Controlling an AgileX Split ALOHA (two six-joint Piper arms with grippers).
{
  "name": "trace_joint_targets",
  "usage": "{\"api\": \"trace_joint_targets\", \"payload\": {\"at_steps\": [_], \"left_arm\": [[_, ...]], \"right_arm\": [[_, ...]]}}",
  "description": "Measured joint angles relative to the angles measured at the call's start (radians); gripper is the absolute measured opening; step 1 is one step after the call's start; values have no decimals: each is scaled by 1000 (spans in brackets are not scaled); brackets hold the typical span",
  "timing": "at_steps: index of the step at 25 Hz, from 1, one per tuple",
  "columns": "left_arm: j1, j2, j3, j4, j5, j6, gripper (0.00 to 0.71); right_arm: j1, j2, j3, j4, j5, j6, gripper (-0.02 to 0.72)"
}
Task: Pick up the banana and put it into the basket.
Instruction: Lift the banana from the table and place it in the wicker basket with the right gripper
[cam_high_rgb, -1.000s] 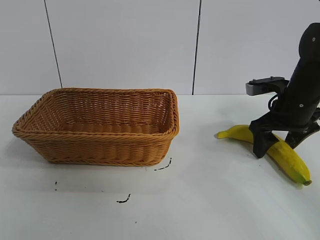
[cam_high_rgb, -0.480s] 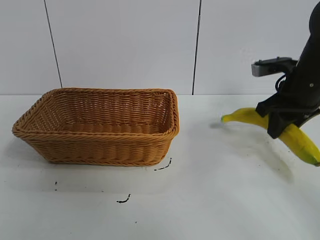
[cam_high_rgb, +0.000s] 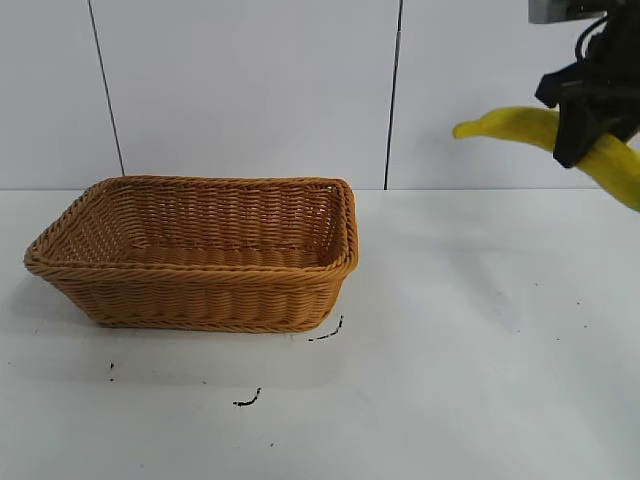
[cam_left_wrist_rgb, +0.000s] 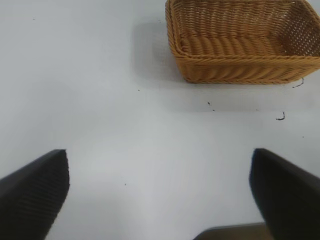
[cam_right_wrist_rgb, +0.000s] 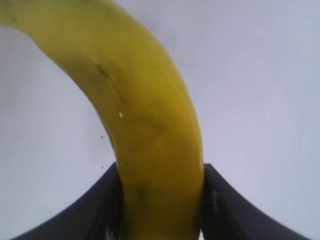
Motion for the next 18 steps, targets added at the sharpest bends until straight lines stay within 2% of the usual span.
{"api": "trace_joint_targets", "payload": {"at_steps": [5, 10, 18], "left_arm": [[0, 0, 0, 0, 0, 0, 695], [0, 0, 0, 0, 0, 0, 695], [0, 0, 0, 0, 0, 0, 695]], "right_arm": [[137, 130, -181, -40, 24, -55, 314], [298, 204, -312, -76, 18, -141, 314], [508, 250, -334, -104, -95, -219, 314]]}}
